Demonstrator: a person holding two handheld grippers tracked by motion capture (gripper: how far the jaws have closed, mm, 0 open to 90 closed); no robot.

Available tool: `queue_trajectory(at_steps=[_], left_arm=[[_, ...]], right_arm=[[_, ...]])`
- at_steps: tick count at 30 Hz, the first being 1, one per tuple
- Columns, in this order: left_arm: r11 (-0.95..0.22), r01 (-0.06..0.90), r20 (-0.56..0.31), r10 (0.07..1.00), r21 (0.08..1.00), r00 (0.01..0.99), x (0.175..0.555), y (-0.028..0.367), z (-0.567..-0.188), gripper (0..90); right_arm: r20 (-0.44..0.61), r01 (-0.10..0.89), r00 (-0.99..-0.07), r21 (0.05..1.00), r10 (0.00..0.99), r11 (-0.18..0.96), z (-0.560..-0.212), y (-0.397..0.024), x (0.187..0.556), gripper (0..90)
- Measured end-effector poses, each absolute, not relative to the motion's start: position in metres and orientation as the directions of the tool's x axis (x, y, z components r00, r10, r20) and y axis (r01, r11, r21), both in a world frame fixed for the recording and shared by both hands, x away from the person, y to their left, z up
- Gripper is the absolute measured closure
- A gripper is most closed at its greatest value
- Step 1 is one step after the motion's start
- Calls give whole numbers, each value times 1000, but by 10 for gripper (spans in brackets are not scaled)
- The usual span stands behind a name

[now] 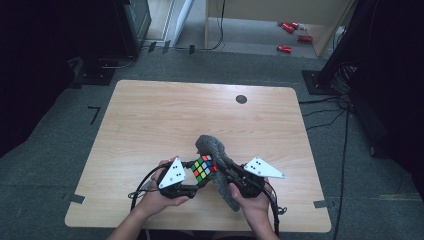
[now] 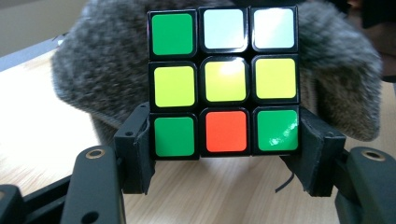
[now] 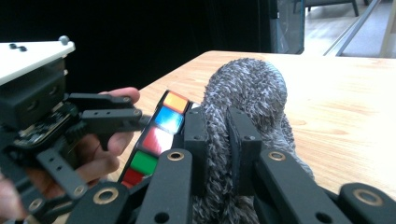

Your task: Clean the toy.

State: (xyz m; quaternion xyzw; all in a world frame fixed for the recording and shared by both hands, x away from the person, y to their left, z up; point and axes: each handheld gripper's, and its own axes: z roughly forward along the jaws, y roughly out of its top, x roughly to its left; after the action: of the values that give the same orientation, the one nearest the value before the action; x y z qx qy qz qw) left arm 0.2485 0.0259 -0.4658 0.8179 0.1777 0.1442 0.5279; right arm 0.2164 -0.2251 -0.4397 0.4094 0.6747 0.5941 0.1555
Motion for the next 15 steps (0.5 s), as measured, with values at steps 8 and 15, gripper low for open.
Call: queue_trajectory(at_steps=[8, 15], left_arm=[[-389, 132, 44, 412, 912, 910, 243, 17, -469, 347], [-382, 139, 37, 418, 914, 908, 246, 20, -468, 347]], right_arm=[[265, 344, -652, 938, 711, -34, -432, -217, 211, 804], [296, 390, -599, 919, 744, -52, -445, -228, 220, 810]])
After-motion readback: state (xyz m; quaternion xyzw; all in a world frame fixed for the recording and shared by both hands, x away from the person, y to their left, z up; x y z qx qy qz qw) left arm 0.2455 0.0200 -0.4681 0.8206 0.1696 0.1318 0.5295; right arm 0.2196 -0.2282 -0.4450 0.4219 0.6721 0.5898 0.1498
